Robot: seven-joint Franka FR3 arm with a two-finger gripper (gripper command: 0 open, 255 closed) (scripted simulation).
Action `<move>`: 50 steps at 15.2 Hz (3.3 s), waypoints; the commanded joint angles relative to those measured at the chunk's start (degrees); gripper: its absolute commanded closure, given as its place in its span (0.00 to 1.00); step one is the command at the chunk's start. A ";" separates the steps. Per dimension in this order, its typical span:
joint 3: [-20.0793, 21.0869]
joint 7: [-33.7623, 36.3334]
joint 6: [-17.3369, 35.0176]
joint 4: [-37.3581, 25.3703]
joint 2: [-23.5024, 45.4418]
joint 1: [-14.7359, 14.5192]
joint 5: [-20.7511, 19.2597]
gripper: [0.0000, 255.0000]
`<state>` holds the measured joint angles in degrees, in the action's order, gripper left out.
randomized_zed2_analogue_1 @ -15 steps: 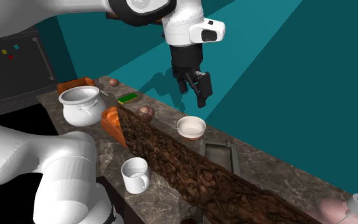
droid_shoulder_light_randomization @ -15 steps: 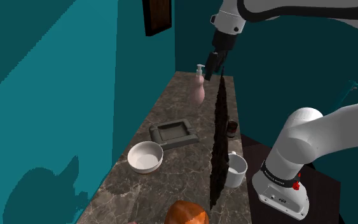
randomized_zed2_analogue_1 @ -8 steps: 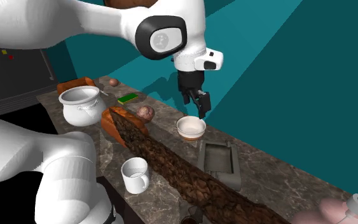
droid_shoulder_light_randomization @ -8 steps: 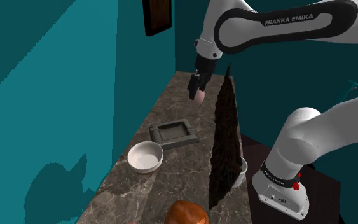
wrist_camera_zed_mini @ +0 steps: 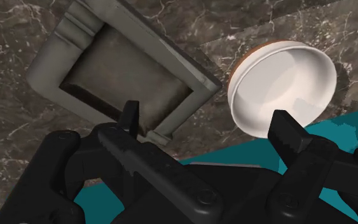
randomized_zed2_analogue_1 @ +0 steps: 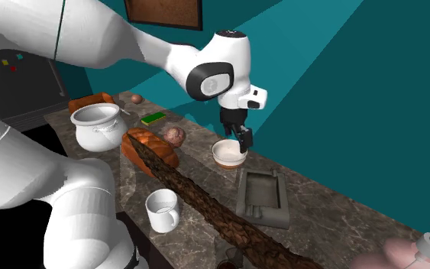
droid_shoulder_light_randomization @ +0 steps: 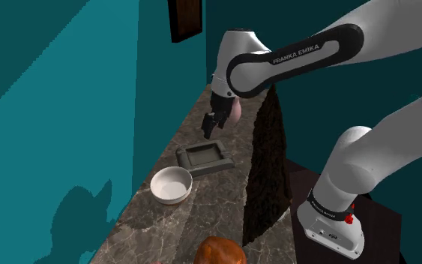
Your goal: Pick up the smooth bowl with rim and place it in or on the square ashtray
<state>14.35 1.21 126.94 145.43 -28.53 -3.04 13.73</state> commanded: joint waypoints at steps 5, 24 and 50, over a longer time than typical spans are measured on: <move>3.88 3.34 11.61 -0.96 12.41 -0.53 1.17 0.00; 7.05 12.45 29.82 -6.70 36.59 -2.03 -5.80 0.00; 7.57 11.04 20.13 -8.61 28.48 -1.41 -2.65 1.00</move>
<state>21.89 12.37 147.91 136.88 0.77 -4.45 10.76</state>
